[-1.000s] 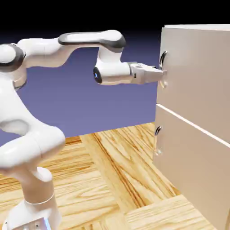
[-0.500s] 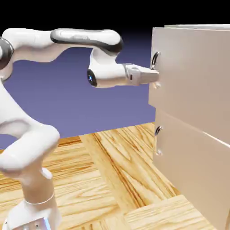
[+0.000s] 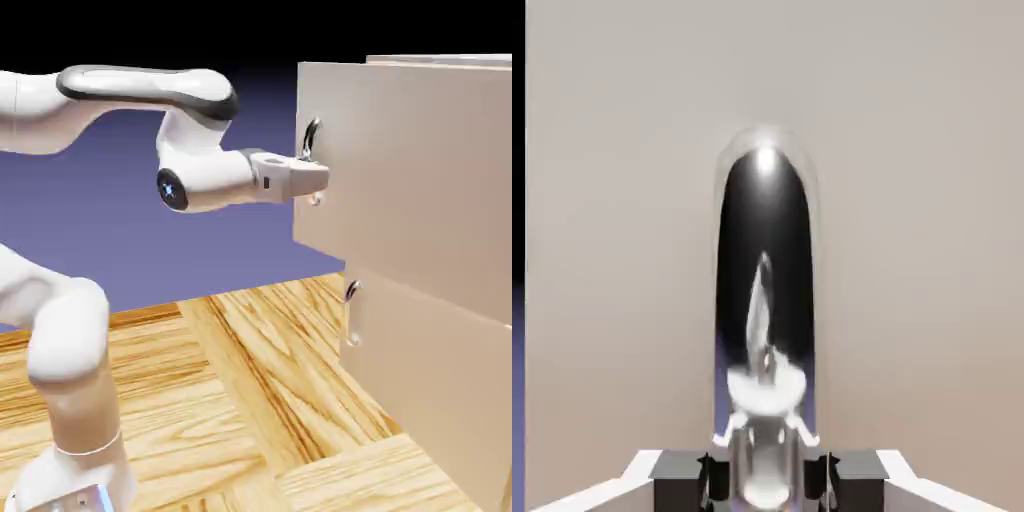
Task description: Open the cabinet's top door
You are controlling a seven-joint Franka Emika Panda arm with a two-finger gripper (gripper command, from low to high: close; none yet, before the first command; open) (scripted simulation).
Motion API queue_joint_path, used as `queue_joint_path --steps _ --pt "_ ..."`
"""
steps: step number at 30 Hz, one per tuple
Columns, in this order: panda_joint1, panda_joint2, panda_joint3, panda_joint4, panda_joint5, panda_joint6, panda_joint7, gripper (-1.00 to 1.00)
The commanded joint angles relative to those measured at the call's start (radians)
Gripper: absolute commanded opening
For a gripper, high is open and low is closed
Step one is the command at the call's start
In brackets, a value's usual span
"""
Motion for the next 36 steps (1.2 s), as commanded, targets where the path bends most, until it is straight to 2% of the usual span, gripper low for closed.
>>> queue_joint_path --steps 1,9,15,26,36 --pt "0.029 -0.023 -0.031 -0.021 -0.043 -0.001 0.023 -1.00" --pt "0.201 -0.204 -0.232 -0.155 -0.391 -0.003 0.218 -1.00" --pt "0.251 -0.332 -0.335 -0.233 -0.652 -0.027 0.388 -1.00" --pt "0.632 -0.465 -0.538 -0.272 -0.946 0.297 0.500 -1.00" --pt "0.316 -0.603 -0.618 -0.351 -1.283 -0.108 0.763 -1.00"
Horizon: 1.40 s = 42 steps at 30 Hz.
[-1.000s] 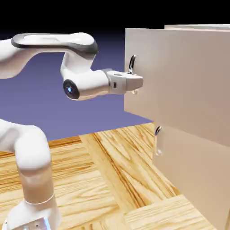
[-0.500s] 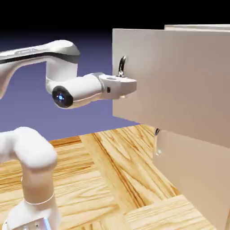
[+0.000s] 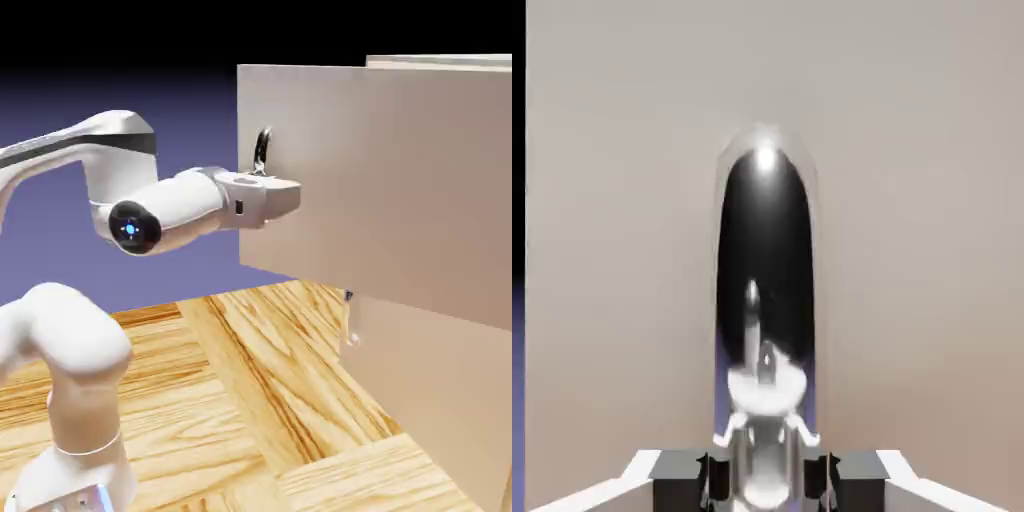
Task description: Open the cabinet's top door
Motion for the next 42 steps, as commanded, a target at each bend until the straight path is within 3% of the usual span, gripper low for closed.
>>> queue_joint_path --steps 1,9,17,27,42 --pt "-0.027 -0.012 -0.020 -0.002 -0.028 -0.043 0.014 -1.00" --pt "-0.193 -0.067 -0.238 0.046 -0.265 -0.390 0.072 -1.00" --pt "-0.212 -0.032 -0.491 0.218 -0.478 -0.738 0.083 -1.00" --pt "-0.014 0.029 -0.726 0.573 -0.652 -1.128 0.102 -1.00" --pt "0.376 0.047 -0.884 1.117 -0.740 -1.564 0.176 -1.00"
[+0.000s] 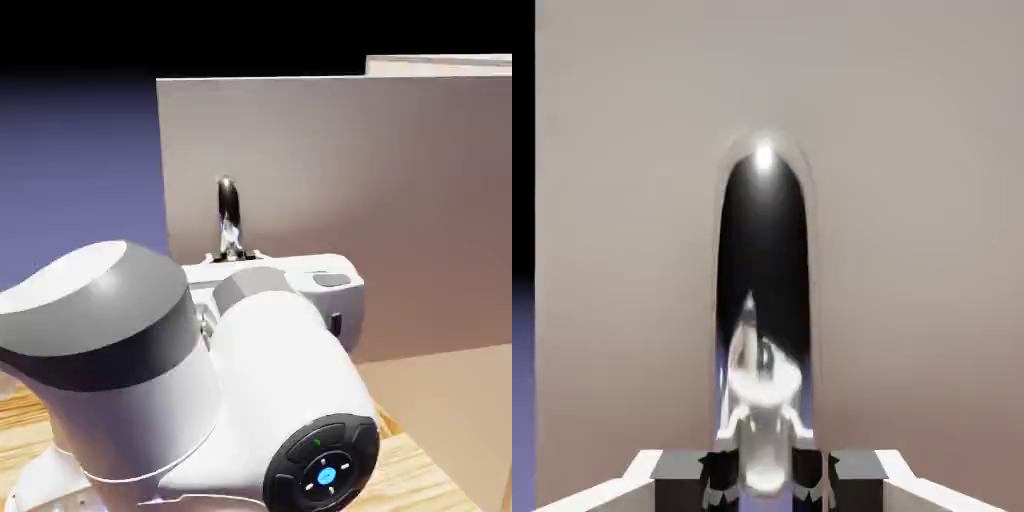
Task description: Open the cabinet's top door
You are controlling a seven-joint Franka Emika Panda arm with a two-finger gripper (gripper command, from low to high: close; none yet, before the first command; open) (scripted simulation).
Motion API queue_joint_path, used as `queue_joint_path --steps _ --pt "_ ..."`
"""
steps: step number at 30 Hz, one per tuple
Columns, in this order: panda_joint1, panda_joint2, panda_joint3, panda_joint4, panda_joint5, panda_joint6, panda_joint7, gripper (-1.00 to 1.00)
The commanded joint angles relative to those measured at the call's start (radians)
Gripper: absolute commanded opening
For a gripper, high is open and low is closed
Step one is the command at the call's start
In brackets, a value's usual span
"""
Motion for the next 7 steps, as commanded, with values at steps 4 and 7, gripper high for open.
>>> queue_joint_path --steps 4,7 --pt "0.104 -0.001 -0.022 0.145 -0.005 -0.101 0.028 -1.00" --pt "0.168 -0.002 -0.033 0.234 -0.004 -0.162 0.047 -1.00"
